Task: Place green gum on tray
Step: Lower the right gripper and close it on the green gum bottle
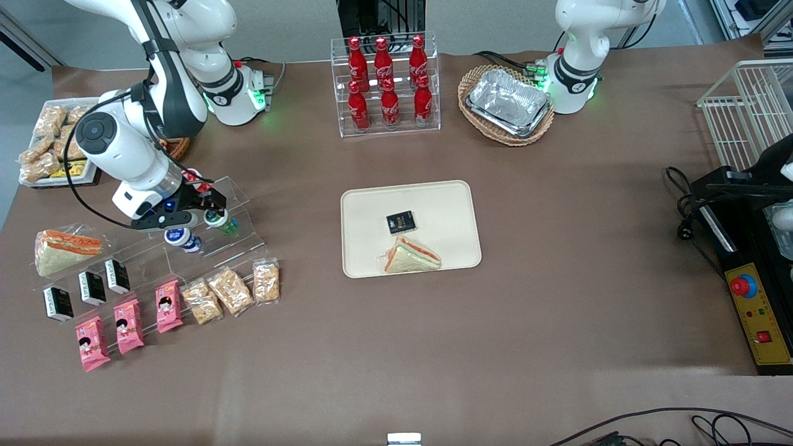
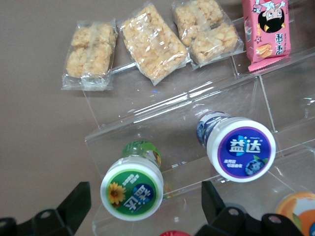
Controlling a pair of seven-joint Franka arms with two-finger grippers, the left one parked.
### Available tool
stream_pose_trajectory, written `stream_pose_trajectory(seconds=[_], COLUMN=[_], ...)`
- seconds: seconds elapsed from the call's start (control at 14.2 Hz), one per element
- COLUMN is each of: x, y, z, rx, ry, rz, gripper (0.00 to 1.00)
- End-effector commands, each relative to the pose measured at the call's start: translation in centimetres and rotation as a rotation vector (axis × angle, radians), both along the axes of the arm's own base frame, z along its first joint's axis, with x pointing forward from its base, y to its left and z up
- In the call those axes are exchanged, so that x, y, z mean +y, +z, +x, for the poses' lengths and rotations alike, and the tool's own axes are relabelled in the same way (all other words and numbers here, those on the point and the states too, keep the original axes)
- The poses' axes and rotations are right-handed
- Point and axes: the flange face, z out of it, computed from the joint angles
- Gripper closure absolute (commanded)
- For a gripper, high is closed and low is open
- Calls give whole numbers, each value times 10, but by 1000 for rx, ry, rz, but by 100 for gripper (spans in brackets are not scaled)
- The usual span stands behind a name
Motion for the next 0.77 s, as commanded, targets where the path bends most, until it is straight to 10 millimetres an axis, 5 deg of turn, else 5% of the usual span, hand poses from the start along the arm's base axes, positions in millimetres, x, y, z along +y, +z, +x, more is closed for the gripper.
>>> stream_pose_trajectory(seconds=[0.0, 0.28, 0.7], x=[3, 20, 17], y=[-14, -20, -47], z=[-1, 0, -11], rx=[-6, -11, -50], ry=[-25, -50, -17], rz=[-1, 1, 3], gripper=[0, 0, 0])
